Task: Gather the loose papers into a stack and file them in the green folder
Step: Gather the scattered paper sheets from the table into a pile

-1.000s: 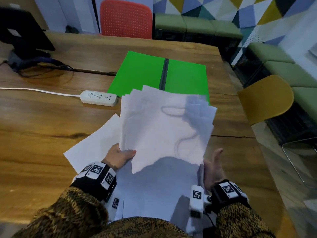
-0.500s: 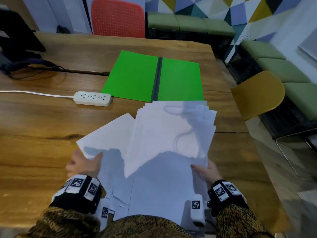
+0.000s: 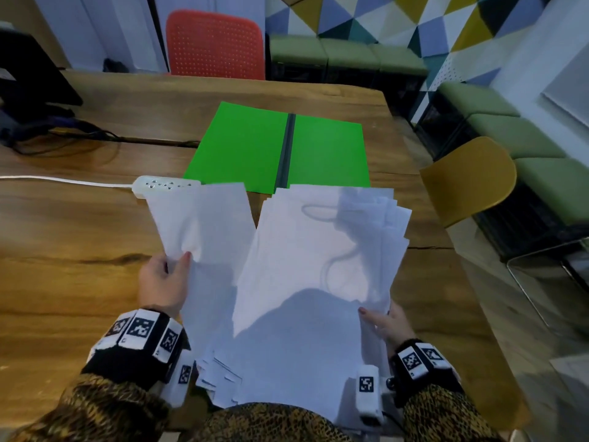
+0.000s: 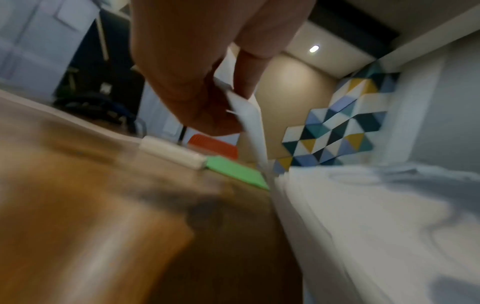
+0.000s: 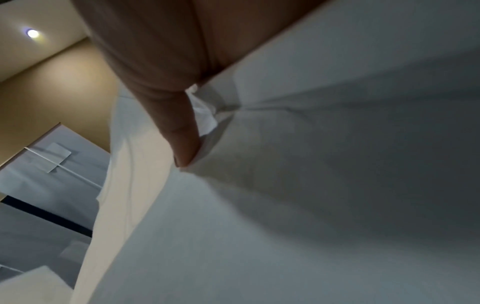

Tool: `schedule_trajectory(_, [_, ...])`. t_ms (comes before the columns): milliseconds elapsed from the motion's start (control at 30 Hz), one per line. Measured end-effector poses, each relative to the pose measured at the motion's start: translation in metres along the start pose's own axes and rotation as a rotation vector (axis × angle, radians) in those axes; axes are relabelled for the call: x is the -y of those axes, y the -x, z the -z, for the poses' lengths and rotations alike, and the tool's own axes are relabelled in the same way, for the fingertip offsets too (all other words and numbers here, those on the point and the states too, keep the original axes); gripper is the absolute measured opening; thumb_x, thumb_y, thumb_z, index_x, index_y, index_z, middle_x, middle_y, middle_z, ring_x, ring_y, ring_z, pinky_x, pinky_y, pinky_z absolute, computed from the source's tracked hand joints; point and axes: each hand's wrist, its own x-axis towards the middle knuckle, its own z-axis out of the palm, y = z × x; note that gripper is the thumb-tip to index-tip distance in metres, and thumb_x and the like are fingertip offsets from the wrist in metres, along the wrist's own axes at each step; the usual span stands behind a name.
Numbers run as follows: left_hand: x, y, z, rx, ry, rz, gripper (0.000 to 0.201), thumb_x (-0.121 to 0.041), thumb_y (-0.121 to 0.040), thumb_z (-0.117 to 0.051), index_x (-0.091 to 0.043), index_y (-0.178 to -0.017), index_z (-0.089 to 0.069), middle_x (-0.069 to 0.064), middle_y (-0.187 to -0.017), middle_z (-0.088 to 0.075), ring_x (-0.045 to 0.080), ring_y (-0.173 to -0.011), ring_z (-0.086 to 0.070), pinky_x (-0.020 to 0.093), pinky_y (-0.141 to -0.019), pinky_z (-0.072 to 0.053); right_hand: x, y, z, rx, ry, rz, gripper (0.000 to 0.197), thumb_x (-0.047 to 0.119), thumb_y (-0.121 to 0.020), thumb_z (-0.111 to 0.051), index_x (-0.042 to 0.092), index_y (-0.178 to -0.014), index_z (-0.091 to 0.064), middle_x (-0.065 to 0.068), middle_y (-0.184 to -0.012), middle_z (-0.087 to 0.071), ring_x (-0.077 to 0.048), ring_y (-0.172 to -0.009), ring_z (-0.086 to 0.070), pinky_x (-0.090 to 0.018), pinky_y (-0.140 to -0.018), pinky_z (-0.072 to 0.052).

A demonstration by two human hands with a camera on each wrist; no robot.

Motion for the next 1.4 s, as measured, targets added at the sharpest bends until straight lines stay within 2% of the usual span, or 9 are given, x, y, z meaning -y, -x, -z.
schedule_trajectory(100, [-0.047, 0.014, -0.005, 0.138, 0.09, -0.208, 0.03, -0.012, -0.087, -0.057, -0.021, -0.06, -0.047, -0.003, -0.056, -0.052, -0.004, -0.045, -0.051, 0.014, -0.045, -0.041, -0.004, -0.004, 0.002, -0.045, 0.035, 0.036, 0.052, 0.008, -0.068, -0.076, -0.005, -0.115, -0.056, -0.019, -0.1, -0.065, -0.035, -0.1, -0.06, -0.045, -0.093, -0.048])
schedule_trajectory(233, [-0.091, 0.05, -0.017, 0.502, 0.079, -0.45, 0.017, -0.012, -0.085, -0.06, -0.026, -0.076, -0.061, -0.014, -0.055, -0.066, -0.007, -0.05, -0.054, 0.012, -0.05, -0.042, -0.004, -0.007, 0.001, -0.077, 0.139, 0.082, 0.024, -0.009, -0.08, -0.06, 0.001, -0.102, -0.057, -0.028, -0.109, -0.062, -0.04, -0.104, -0.058, -0.05, -0.092, -0.047])
schedule_trajectory(400, [-0.131, 0.084, -0.025, 0.979, 0.348, -0.404, 0.019, -0.005, -0.081, -0.059, -0.013, -0.094, -0.07, -0.007, -0.084, -0.075, 0.007, -0.077, -0.067, 0.015, -0.066, -0.052, 0.0, -0.005, 0.003, -0.054, 0.113, 0.078, 0.021, -0.012, -0.08, -0.057, 0.006, -0.091, -0.059, -0.017, -0.089, -0.064, -0.036, -0.095, -0.059, -0.042, -0.077, -0.05])
schedule_trajectory(600, [-0.132, 0.054, -0.039, 0.767, 0.476, -0.169, 0.026, 0.002, -0.088, -0.048, -0.01, -0.07, -0.063, -0.007, -0.031, -0.049, -0.003, -0.023, -0.033, 0.007, -0.027, -0.023, 0.003, 0.004, 0.006, -0.072, 0.039, 0.025, 0.025, -0.008, -0.089, -0.039, 0.012, -0.096, -0.052, -0.001, -0.086, -0.06, -0.019, -0.081, -0.064, -0.017, -0.061, -0.048])
schedule_trajectory(733, [-0.077, 0.017, -0.059, 0.561, 0.35, -0.089, 0.019, -0.001, -0.084, -0.057, -0.013, -0.07, -0.061, -0.006, -0.043, -0.063, 0.009, -0.043, -0.056, 0.016, -0.043, -0.044, 0.009, 0.016, 0.008, 0.056, -0.062, 0.007, 0.026, -0.006, -0.082, -0.055, 0.003, -0.107, -0.057, 0.006, -0.067, -0.07, -0.006, -0.057, -0.066, -0.015, -0.047, -0.052])
schedule_trajectory(900, [-0.027, 0.0, -0.069, 0.33, 0.185, -0.077, 0.031, -0.012, -0.064, -0.08, -0.012, -0.077, -0.052, -0.007, -0.064, -0.058, 0.022, -0.069, -0.052, 0.026, -0.06, -0.043, 0.019, 0.024, 0.006, 0.164, -0.027, 0.105, 0.081, 0.031, -0.025, -0.085, 0.009, -0.1, -0.065, -0.002, -0.083, -0.073, -0.03, -0.089, -0.068, -0.045, -0.081, -0.054])
schedule_trajectory(1067, [-0.011, -0.018, -0.06, 0.513, 0.138, 0.092, 0.094, -0.028, -0.042, -0.091, -0.007, -0.123, -0.048, 0.0, -0.108, -0.065, 0.02, -0.103, -0.061, 0.036, -0.09, -0.048, 0.023, 0.029, -0.003, 0.295, -0.182, 0.12, 0.07, 0.037, -0.023, -0.091, 0.009, -0.083, -0.072, -0.006, -0.076, -0.076, -0.02, -0.071, -0.071, -0.03, -0.062, -0.057])
schedule_trajectory(1233, [-0.022, -0.014, -0.043, 0.77, 0.36, 0.214, 0.087, -0.027, -0.021, -0.093, -0.003, -0.1, -0.067, 0.011, -0.1, -0.074, 0.026, -0.092, -0.071, 0.035, -0.079, -0.055, 0.039, 0.037, -0.01, 0.323, -0.201, 0.106, 0.045, 0.016, -0.047, -0.08, 0.01, -0.091, -0.069, -0.003, -0.078, -0.077, -0.017, -0.074, -0.071, -0.028, -0.068, -0.056])
schedule_trajectory(1400, [-0.054, 0.007, -0.04, 0.757, 0.492, 0.035, 0.031, -0.003, -0.057, -0.077, -0.006, -0.085, -0.067, -0.001, -0.083, -0.075, 0.008, -0.065, -0.071, 0.016, -0.055, -0.053, 0.07, 0.047, -0.023, 0.252, -0.265, 0.197, 0.04, 0.04, -0.06, -0.081, 0.02, -0.09, -0.064, 0.005, -0.077, -0.075, -0.014, -0.082, -0.068, -0.016, -0.064, -0.054])
